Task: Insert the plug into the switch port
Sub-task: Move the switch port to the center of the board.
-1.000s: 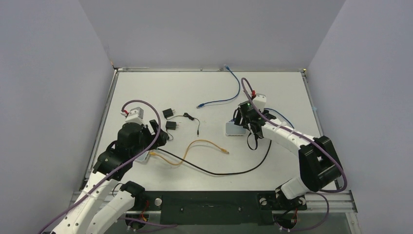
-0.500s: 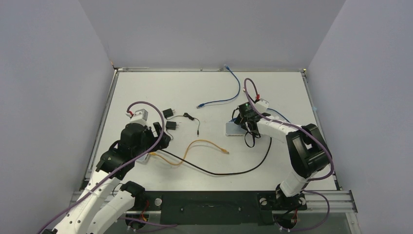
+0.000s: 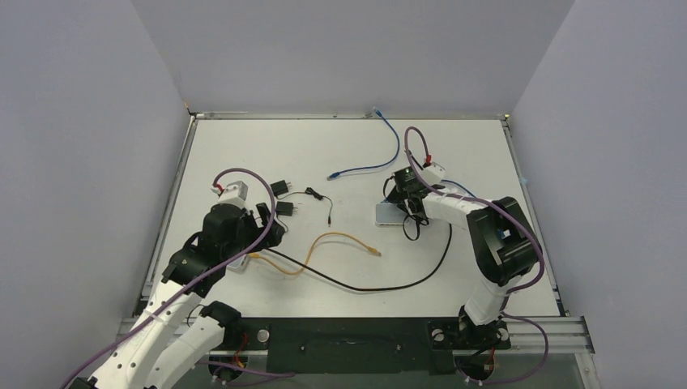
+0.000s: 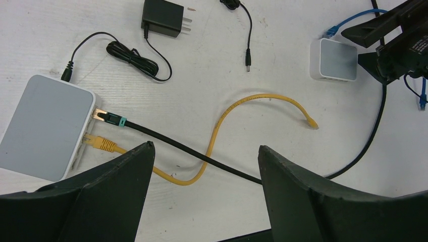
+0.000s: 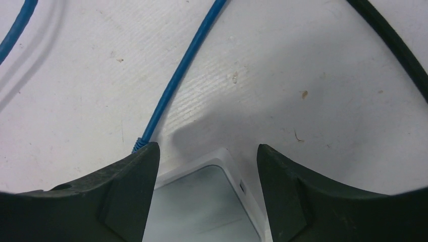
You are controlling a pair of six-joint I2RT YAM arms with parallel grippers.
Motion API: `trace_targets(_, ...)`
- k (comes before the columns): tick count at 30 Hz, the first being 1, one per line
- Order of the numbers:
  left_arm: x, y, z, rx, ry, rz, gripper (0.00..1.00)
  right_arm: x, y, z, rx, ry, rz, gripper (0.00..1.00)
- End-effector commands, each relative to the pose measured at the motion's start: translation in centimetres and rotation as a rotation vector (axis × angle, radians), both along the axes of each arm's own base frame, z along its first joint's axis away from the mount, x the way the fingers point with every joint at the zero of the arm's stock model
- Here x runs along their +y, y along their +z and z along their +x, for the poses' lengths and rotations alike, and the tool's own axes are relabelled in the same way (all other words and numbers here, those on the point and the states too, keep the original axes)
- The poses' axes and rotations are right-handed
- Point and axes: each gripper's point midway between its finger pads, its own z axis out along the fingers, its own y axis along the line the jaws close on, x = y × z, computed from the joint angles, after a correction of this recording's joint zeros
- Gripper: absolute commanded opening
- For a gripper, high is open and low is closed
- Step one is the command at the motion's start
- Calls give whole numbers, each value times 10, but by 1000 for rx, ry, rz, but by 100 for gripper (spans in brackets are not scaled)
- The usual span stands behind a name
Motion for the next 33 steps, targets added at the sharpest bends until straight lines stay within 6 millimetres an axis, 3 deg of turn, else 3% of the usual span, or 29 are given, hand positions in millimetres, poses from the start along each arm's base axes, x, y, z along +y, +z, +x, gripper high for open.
trace_targets(1,-4,11,9,-57,-16,-15,73,13,2,14,-20,31,44,65)
trace_targets(7,-4,11,9,-55,-15,-15,73,28,-6,5,25,134,32,59)
trace_targets(11,-4,11,9,-55,-14,-16,73,36,-17,-7,75,207,21,51)
trace_targets(19,-5,9,9,-47,-19,-16,73,52,-31,-26,114,316,-13,48)
trace_targets(27,-5,8,9,-46,-19,-16,73,101,-25,-18,81,607,-32,44)
trace_targets(33,-4,8,7,-43,-22,-17,73,145,-7,-8,10,849,-8,39)
